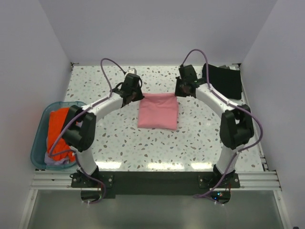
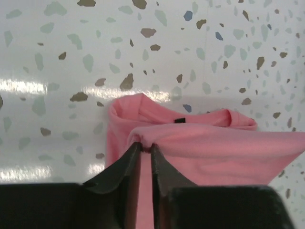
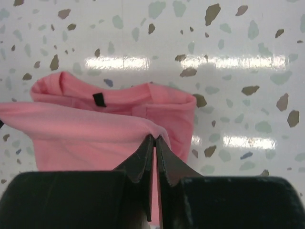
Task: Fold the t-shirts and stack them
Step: Fold the tshirt, then neatly place the folded tshirt to the corner
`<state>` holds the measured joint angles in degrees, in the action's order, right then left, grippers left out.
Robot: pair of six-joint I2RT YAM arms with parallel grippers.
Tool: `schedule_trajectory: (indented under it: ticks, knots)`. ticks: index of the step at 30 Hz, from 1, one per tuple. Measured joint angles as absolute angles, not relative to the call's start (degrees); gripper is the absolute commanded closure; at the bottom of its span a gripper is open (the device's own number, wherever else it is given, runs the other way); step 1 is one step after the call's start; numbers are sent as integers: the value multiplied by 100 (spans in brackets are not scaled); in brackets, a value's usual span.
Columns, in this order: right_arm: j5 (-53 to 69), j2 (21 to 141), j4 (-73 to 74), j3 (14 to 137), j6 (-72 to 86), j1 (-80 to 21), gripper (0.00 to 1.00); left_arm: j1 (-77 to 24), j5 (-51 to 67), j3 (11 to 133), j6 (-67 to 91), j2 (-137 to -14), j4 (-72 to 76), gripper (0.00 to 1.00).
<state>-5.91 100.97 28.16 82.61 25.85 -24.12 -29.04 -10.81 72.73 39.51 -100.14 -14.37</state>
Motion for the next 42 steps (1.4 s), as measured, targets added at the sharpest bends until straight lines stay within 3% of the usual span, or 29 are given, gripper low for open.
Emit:
schedule_trajectory:
  ticks: [1, 3, 4, 5, 8, 14, 20, 34, 40, 41, 42]
  knots:
    - [-510, 10359, 2788, 8416, 2582, -2314, 78, -2794, -956, 7352, 3894, -10245, -1278, 66]
    - [-390, 10842, 2753, 8702, 2580, -2145, 57, -2563, -694, 7531, 3815, -10665, -1076, 43]
    - [-336, 11028, 2742, 8799, 2565, -2067, 41, -2456, -582, 7644, 3778, -10836, -1031, 38]
    - [-318, 11161, 2749, 8871, 2576, -2003, 36, -2362, -491, 7767, 3774, -10973, -1024, 35]
    - [-283, 11299, 2827, 8927, 2510, -1857, 32, -2154, -362, 7988, 3765, -11063, -1035, 33]
    - [-161, 10825, 2650, 8305, 2508, -1802, 30, -2182, -390, 7881, 3839, -10597, -1162, 50]
    - [351, 10573, 2318, 7244, 2611, -1831, 34, -2757, -624, 6954, 3994, -10027, -1286, 69]
    - [930, 10746, 1487, 6646, 3022, -1870, 50, -3520, -633, 6136, 4134, -10156, -1188, 74]
    - [956, 10849, 1258, 6646, 3166, -2038, 71, -3562, -615, 6084, 4171, -10309, -1146, 75]
    - [947, 10862, 1253, 6646, 3183, -2062, 77, -3566, -615, 6084, 4187, -10315, -1149, 75]
    - [928, 10875, 1260, 6646, 3183, -2080, 93, -3573, -615, 6084, 4198, -10315, -1151, 75]
